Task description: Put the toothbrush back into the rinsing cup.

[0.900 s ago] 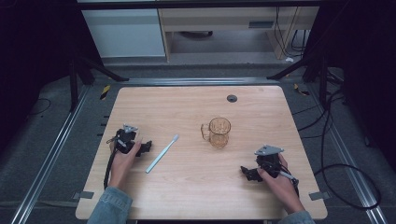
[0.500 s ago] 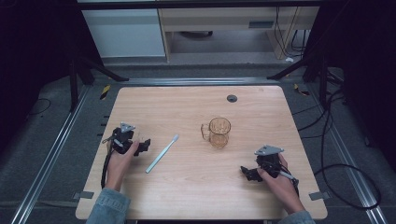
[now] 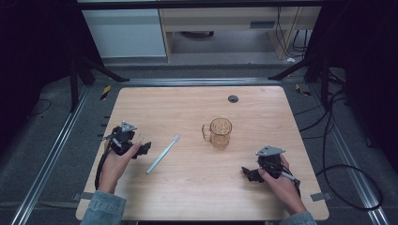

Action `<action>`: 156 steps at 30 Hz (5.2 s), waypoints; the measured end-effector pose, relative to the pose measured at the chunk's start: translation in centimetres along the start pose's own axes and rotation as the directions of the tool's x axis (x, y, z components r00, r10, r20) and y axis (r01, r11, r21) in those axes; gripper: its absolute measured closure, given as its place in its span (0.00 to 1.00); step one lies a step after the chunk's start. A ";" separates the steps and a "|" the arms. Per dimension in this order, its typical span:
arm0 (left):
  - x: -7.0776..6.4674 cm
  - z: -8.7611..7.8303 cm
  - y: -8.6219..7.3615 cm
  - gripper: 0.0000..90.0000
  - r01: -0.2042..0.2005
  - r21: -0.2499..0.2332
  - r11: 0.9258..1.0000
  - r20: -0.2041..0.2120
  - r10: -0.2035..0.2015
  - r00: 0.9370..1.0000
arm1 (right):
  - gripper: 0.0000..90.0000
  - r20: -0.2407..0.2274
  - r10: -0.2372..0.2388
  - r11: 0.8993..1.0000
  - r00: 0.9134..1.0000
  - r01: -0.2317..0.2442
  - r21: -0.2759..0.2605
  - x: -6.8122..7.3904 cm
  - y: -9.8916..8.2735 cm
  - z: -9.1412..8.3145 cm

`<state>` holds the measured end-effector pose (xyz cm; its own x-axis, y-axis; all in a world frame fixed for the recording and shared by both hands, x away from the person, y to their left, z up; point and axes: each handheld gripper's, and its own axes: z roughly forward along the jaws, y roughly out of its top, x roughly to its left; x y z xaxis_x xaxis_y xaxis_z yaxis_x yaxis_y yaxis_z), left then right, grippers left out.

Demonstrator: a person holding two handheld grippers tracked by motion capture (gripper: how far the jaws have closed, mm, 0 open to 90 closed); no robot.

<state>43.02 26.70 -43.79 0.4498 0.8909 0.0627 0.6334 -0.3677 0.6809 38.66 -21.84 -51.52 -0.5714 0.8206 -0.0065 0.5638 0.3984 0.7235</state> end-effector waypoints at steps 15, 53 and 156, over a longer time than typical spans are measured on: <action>-1.3 0.6 1.6 0.14 -0.083 0.113 0.990 0.081 0.074 0.994 | 0.00 0.001 0.023 1.000 1.000 -0.023 0.004 0.1 0.1 0.0; -5.3 4.0 8.5 0.35 -0.253 0.436 0.863 0.193 0.185 0.964 | 0.01 0.038 0.041 0.999 0.998 -0.041 -0.001 0.3 0.3 0.2; -5.8 5.4 9.7 0.87 -0.224 0.405 0.886 0.199 0.154 0.968 | 0.01 0.030 0.037 0.999 0.999 -0.037 -0.001 0.2 0.2 0.2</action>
<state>49.96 16.54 -41.52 0.6582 0.7526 0.0197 0.7156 -0.6335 0.2942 38.80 -21.48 -51.50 -0.5320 0.8468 -0.0002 0.5839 0.3671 0.7241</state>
